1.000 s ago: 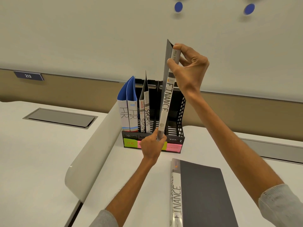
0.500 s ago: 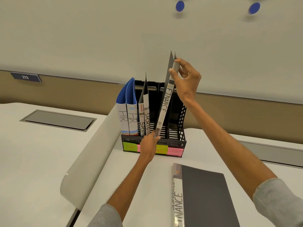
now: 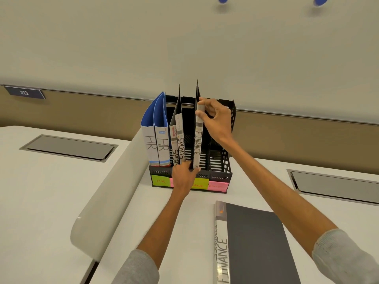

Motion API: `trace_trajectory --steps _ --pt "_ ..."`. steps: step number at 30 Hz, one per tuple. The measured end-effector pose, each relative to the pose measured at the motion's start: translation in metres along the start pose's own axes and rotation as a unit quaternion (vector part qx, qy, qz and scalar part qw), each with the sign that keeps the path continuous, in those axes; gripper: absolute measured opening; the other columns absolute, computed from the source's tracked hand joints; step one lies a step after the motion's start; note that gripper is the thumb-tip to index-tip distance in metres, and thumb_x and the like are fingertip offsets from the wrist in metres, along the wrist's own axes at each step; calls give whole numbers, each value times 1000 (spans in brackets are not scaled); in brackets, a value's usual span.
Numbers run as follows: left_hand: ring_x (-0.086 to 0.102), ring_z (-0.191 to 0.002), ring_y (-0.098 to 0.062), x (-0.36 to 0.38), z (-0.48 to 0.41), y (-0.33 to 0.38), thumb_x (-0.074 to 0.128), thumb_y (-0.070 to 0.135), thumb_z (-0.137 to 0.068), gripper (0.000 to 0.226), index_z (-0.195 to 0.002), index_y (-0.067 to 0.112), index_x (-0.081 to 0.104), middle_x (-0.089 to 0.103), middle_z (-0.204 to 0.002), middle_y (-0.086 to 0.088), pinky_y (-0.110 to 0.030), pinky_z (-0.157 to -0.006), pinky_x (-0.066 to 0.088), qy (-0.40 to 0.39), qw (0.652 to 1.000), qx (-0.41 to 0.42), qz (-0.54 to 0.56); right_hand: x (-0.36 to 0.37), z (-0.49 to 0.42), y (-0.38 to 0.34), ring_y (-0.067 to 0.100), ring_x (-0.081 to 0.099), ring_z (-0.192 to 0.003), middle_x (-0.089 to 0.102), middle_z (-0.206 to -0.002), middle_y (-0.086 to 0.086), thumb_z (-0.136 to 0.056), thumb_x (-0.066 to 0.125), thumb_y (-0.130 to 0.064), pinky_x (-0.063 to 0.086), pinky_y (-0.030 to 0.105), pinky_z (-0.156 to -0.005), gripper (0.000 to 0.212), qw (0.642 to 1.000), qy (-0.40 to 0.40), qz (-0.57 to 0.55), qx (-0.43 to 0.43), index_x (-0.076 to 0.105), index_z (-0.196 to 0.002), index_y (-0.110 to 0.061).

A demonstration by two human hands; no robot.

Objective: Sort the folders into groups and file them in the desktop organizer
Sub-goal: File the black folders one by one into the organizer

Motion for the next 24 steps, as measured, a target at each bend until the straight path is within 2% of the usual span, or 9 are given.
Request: trace_trajectory --steps 1,3,6,10,15,18,20,22,24 --pt "68 -87 -18 0 4 -1 71 33 -85 29 -111 19 71 72 -105 0 -36 -79 55 6 1000 12 22 4 3 3 13 65 -111 66 -124 9 -85 73 -10 53 27 -96 26 1000 -17 5 7 67 -110 -6" --pt "65 -105 -19 2 12 -6 71 29 -86 32 -116 20 68 71 -114 0 -40 -90 54 8 998 25 51 10 11 9 12 63 -114 66 -125 8 -85 73 -11 50 23 -98 25 999 -42 13 16 68 -110 -8" --pt "51 -128 -22 9 20 -16 71 27 -86 53 -135 15 55 60 -133 -2 -41 -106 45 -8 998 7 69 8 17 13 12 62 -116 65 -127 6 -86 72 -12 47 18 -100 26 999 -36 15 27 67 -111 -8" --pt "37 -137 -23 12 38 -14 67 24 -89 64 -146 12 39 44 -148 -7 -37 -114 32 -34 998 17 47 -2 18 11 9 59 -118 64 -127 4 -86 72 -13 45 22 -104 35 998 -56 18 33 63 -120 -9" --pt "25 -145 -23 18 56 -7 69 22 -87 75 -150 11 29 29 -157 -9 -38 -118 24 -51 998 22 35 -14 27 12 6 52 -121 55 -137 4 -86 71 -9 41 17 -105 50 995 -66 -14 67 52 -132 -11" --pt "27 -144 -24 18 70 -4 65 25 -90 73 -151 13 27 29 -157 -10 -40 -118 25 -51 998 8 22 -21 41 19 19 50 -130 49 -144 6 -86 73 -16 43 20 -103 59 991 -66 -24 117 45 -138 -14" --pt "37 -138 -26 17 82 -6 63 25 -91 69 -150 14 30 38 -152 -10 -41 -114 31 -42 999 -13 32 -27 55 22 22 52 -130 47 -146 8 -87 73 -21 44 21 -100 61 988 -68 -18 139 43 -139 -14" --pt "54 -122 -27 15 97 -7 62 24 -92 61 -146 16 37 57 -136 -9 -41 -105 41 -26 998 -37 46 -32 71 25 23 51 -130 46 -146 9 -88 72 -23 44 26 -103 59 984 -75 -10 159 43 -138 -14" --pt "63 -102 -27 14 111 -6 59 26 -93 49 -139 19 44 70 -111 -7 -39 -92 47 -31 997 -66 37 -38 91 28 23 50 -131 48 -145 10 -88 71 -23 44 32 -106 57 979 -78 -7 188 44 -137 -13"
Point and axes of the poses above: each hand's wrist, its own z-axis away from the middle knuckle, its own x-axis out of the palm, y = z × x, the point moved 4 cm from there along -z, towards the middle knuckle
